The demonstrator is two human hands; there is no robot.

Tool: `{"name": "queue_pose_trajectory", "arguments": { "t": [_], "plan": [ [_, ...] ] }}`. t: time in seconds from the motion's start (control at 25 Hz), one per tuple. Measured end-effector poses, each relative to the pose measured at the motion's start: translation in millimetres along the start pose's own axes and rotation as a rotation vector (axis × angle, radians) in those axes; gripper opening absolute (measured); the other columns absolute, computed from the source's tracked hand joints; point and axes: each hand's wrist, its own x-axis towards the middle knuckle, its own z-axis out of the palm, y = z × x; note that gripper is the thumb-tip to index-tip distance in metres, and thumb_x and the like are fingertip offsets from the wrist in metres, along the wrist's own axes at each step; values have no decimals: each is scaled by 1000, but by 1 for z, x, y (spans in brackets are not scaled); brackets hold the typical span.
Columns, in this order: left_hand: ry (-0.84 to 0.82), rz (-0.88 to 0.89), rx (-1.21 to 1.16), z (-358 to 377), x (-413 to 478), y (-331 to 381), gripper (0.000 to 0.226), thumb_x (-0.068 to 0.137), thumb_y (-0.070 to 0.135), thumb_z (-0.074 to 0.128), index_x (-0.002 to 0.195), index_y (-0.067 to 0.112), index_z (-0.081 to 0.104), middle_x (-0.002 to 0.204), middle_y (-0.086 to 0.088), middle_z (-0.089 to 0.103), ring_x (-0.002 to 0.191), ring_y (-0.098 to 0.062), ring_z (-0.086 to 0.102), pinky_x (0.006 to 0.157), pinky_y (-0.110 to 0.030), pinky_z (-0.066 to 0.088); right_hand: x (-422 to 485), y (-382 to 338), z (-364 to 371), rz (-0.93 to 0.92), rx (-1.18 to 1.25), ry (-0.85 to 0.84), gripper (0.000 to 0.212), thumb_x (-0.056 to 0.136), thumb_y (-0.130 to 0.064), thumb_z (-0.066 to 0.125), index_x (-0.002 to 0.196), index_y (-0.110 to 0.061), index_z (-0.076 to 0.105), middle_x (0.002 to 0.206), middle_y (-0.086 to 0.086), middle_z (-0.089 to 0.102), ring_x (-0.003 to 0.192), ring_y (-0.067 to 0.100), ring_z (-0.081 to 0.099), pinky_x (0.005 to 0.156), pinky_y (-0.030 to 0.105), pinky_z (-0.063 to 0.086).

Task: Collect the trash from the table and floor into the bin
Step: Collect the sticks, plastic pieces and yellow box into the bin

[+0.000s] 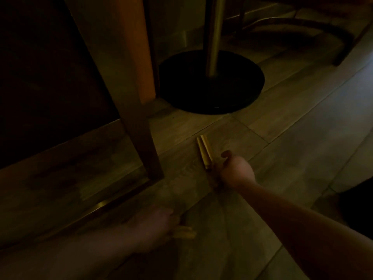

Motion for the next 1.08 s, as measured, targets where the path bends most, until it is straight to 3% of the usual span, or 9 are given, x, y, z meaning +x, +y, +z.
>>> {"name": "queue_pose_trajectory", "arguments": {
  "t": [0.16,0.28,0.44,0.52,0.6,0.68,0.88,1.08],
  "plan": [
    [65,-86,-146,-19,-21,2,34,88,34,53,119,20,54,127,-4,54,116,-22,53,94,-34,43,1,-1,-10,33,-23,53,51,91,-40,59,137,-24,44,127,8,56,102,23,63,82,41,57],
    [167,-181,-304,-27,-28,-3,32,86,35,57,116,22,57,123,1,56,112,-16,55,88,-24,39,16,-11,-9,22,-73,88,58,87,-46,62,136,-21,44,132,9,52,111,28,58,87,43,55],
    [215,-356,-456,-34,-28,-20,28,84,36,65,111,28,60,113,4,61,100,-13,60,86,-29,50,41,-26,11,-49,-305,36,55,80,-57,64,118,-18,55,108,4,62,97,25,63,73,37,53],
    [218,-423,-588,-38,-28,-22,30,85,34,67,114,31,59,109,6,62,95,-12,62,83,-34,55,43,-29,19,-38,-324,3,37,83,-49,66,105,-20,61,85,-5,60,73,15,60,56,28,47],
    [210,-437,-663,-39,-28,-20,31,85,33,68,115,33,58,103,10,62,89,-8,63,74,-29,56,39,-30,21,-40,-321,-7,21,85,-39,66,97,-23,63,72,-7,55,61,9,52,49,25,38],
    [199,-446,-674,-38,-25,-16,36,85,33,68,119,34,57,101,13,61,88,-6,61,68,-20,48,36,-26,20,-77,-348,-25,16,87,-35,66,97,-23,62,72,-7,54,62,9,53,53,27,43],
    [219,-487,-789,-38,-11,-11,41,86,28,68,123,33,52,99,13,56,76,-4,60,50,-16,46,13,2,7,-123,-343,-32,21,84,-45,65,94,-28,56,74,-9,53,64,6,54,54,25,44],
    [291,-497,-1074,-52,4,10,49,85,15,68,129,26,49,102,2,62,73,-11,61,50,-22,47,-26,47,-34,12,-70,-141,19,80,-40,72,72,-33,57,71,-10,64,60,-3,60,49,17,42]
  ]
}}
